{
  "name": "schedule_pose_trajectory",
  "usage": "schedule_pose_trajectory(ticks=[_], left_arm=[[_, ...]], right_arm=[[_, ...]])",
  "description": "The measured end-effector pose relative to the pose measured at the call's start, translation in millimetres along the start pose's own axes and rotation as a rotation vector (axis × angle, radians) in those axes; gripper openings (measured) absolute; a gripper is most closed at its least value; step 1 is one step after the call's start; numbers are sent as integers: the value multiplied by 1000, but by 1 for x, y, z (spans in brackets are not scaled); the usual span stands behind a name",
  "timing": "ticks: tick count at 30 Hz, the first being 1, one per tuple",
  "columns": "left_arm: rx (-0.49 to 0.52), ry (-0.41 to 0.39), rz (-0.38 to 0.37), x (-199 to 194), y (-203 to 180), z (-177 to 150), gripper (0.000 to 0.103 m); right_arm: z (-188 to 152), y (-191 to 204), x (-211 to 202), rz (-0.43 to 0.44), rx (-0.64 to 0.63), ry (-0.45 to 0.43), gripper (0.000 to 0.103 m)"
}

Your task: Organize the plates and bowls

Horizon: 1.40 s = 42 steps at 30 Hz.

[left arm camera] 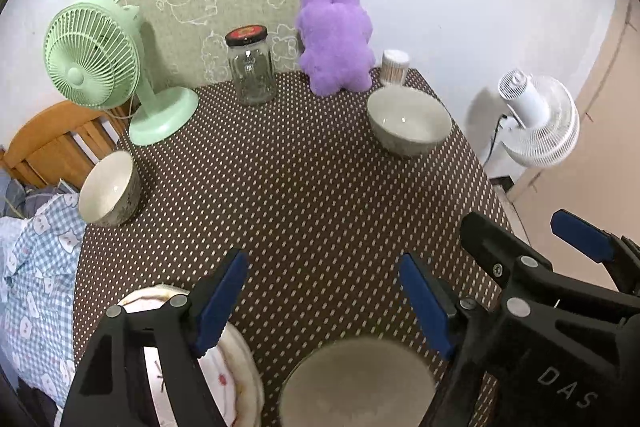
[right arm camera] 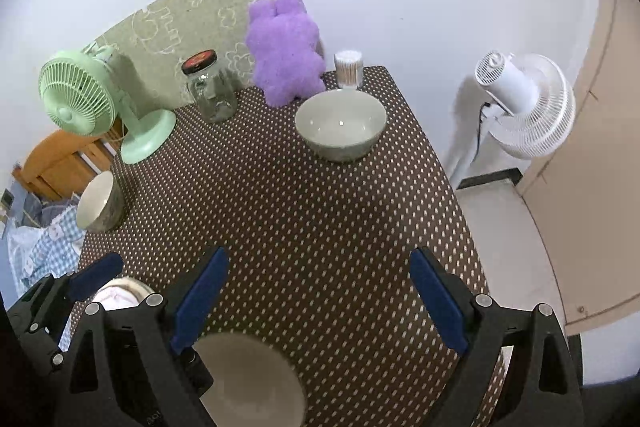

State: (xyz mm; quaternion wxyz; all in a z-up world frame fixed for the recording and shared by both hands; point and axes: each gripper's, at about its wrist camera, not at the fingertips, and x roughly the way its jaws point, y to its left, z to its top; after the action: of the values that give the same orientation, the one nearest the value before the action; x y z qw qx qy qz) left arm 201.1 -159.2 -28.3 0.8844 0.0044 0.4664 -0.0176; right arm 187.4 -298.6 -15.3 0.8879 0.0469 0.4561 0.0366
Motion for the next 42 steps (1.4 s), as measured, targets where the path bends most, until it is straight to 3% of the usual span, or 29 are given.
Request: schedule_pose_trajectory(ticks=[19,35,42], left_arm=[[-111,-43,87,65,-51,80,79],[-124,-22,137,152,-53,128,75],[-138,0,115,187,-57,133,59]], right_arm=[[101,-60,73,56,-119,-37,93],[146,-75,162,50,-110,-15,93],[148,-79,192,41,-115,-5,90]])
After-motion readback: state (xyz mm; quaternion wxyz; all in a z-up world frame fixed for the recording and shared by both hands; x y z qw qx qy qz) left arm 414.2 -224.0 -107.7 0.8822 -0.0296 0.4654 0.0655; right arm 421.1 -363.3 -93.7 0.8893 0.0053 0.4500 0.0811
